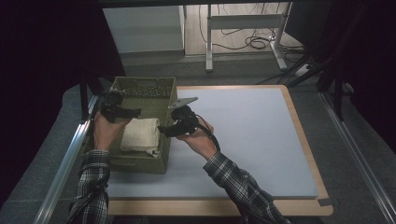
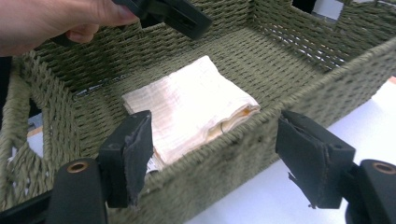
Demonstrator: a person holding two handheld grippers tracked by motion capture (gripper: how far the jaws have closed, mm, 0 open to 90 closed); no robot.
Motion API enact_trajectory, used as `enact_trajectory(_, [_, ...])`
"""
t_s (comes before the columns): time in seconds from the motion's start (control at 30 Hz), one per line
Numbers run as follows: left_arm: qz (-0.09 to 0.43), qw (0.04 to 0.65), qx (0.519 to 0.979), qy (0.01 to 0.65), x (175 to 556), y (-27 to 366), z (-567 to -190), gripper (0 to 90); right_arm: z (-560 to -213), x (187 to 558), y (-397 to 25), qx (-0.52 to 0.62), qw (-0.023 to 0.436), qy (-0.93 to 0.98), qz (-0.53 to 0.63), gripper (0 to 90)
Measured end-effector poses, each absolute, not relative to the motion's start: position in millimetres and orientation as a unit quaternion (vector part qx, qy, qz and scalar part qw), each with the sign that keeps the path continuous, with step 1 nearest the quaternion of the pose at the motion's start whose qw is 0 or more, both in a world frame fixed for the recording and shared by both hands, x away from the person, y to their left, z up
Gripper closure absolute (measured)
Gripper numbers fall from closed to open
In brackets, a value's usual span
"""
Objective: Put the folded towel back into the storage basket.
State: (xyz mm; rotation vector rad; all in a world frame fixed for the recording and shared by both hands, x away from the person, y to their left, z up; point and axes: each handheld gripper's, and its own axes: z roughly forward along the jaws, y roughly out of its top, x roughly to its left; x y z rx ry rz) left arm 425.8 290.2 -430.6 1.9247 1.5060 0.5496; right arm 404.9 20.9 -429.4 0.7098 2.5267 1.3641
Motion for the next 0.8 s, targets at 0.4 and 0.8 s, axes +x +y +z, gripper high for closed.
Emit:
enact_trajectory(0.4, [0.173,0.372,0.728,0.549,409.3,278.0,-427.3,2.2,-428.9,404.1,-15.3,0.244,0.098,0.849,0.459,22.0])
enact_trajectory(0.8, [0.182,0.401,0.742,0.506,384.0,250.6,-424.0,0.9,-429.4,396.2,-48.4,0.243,0.101,0.850,0.457,18.1])
